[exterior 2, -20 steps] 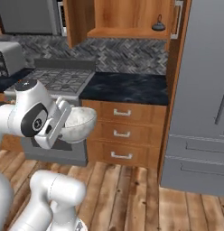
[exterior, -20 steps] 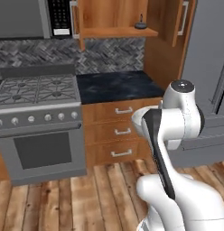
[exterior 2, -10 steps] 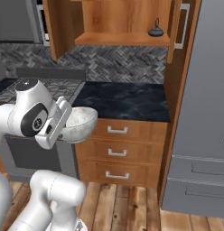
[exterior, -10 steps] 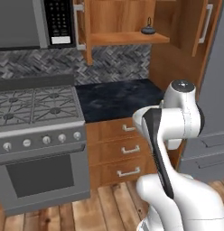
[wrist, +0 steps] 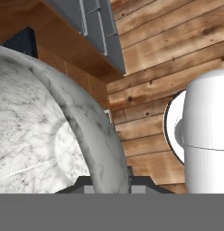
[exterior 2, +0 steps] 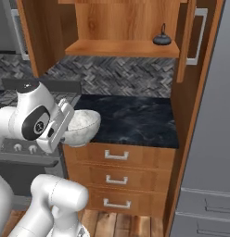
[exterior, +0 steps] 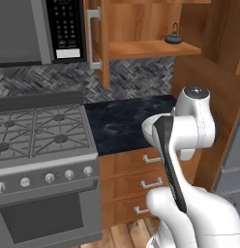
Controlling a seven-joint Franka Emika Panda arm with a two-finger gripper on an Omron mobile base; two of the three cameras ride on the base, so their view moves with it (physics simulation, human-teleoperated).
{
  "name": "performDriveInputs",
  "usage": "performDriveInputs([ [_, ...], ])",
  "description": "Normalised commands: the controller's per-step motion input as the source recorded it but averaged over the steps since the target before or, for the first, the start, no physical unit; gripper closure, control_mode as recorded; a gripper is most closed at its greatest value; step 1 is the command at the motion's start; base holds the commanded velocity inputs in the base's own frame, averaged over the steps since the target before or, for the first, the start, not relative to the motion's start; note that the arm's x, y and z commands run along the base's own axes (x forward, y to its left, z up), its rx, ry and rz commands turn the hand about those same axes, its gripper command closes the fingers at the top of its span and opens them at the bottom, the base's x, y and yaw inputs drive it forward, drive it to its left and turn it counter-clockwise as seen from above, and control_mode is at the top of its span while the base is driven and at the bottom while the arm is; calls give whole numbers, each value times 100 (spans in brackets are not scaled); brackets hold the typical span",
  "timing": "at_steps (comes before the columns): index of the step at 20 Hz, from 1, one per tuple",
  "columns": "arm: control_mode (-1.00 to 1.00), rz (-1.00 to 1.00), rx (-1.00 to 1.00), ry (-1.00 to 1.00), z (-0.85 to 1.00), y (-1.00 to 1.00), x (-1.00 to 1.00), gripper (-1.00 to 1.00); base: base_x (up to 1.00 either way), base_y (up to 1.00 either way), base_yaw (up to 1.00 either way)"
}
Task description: Pick the mug and place it in the sink. Pick the bowl and place it in the open cabinet and then close the cabinet.
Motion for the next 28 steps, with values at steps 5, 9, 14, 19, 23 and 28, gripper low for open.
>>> performDriveInputs([
  [5,100,0,0,0,0,0,0,100,67,-16,3],
  [9,100,0,0,0,0,0,0,100,73,-29,6],
  [14,100,0,0,0,0,0,0,100,29,-9,3],
  [19,100,0,0,0,0,0,0,100,0,0,2],
  [23,-100,0,0,0,0,0,0,100,0,0,0],
  [28,-100,3,-1,-10,14,0,1,100,0,0,0],
])
